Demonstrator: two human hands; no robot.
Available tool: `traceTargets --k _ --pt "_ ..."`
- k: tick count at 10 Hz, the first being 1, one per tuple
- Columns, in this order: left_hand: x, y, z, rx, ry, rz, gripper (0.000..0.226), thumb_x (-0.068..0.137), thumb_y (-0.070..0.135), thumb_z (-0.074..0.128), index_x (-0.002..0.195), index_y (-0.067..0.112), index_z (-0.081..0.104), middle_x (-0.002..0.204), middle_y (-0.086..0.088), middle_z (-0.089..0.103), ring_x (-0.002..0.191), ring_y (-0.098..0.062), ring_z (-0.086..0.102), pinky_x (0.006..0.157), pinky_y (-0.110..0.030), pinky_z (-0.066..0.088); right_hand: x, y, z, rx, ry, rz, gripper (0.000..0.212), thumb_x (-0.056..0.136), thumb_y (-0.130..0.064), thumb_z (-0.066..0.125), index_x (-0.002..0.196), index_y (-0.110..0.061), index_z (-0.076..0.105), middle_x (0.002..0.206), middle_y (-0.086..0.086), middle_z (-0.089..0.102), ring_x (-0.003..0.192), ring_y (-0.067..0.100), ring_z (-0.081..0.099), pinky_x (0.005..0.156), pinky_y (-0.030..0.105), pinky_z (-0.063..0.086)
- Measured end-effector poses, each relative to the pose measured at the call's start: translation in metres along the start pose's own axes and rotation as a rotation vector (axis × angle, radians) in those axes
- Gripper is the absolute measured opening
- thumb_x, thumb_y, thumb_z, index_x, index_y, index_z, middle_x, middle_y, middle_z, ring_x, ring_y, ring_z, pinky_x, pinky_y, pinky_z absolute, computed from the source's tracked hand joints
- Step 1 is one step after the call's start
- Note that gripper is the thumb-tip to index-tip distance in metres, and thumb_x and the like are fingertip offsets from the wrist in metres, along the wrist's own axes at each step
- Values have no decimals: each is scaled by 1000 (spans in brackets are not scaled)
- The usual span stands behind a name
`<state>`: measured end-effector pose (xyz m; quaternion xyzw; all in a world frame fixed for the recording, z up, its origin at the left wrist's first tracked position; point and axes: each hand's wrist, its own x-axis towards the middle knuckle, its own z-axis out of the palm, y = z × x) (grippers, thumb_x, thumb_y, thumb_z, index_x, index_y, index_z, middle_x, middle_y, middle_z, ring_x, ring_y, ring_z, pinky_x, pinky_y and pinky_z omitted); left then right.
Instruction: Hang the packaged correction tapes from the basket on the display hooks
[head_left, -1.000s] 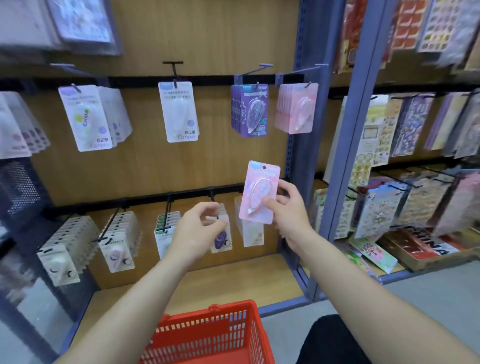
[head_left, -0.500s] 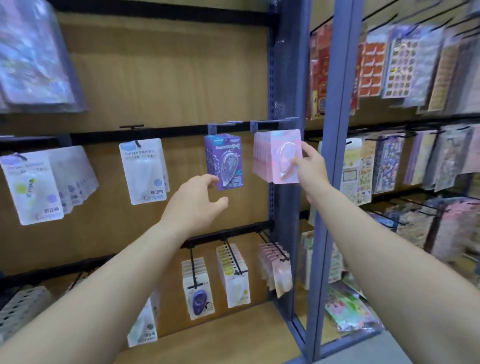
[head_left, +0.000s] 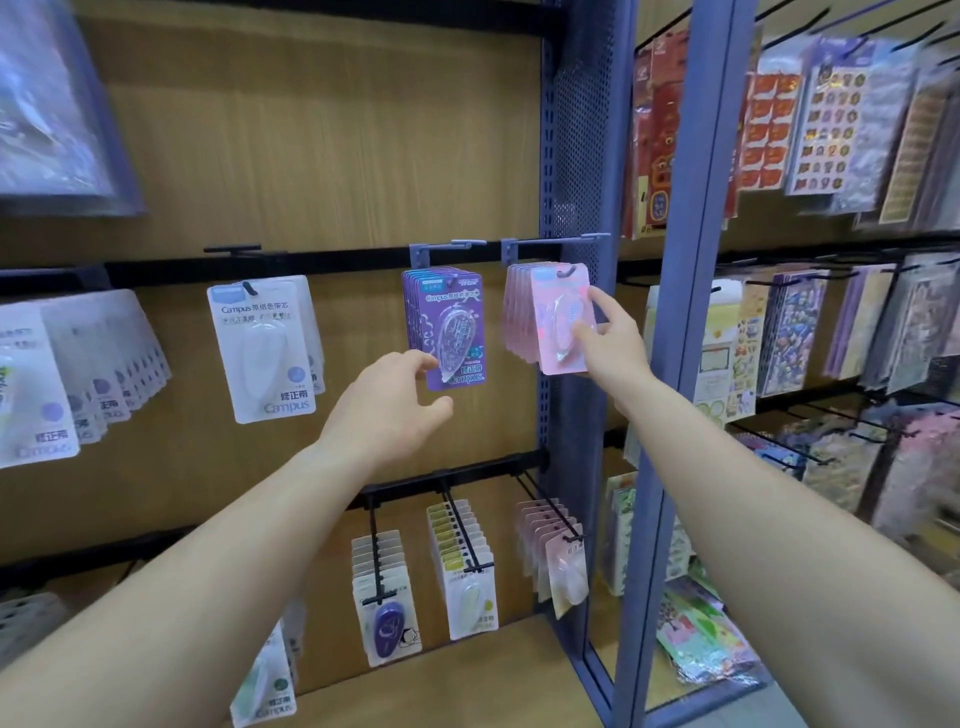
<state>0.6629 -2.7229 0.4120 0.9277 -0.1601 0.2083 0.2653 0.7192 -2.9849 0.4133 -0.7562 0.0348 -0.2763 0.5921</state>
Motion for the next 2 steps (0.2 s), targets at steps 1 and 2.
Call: traceTargets --k 1,2 --pt "2 -3 2 -56 -20 -22 56 94 43 68 143 23 50 138 2 58 114 -10 55 85 -27 47 0 -1 9 -292 25 -41 54 97 -20 51 149 -36 43 128 4 60 109 27 61 86 42 57" --pt "-2 -9 -3 -83 -9 -44 53 94 42 68 141 22 53 136 2 60 115 -12 57 89 -29 46 -9 -2 14 -604 80 -49 56 95 -29 57 148 -31 41 134 11 50 112 35 58 85 43 54"
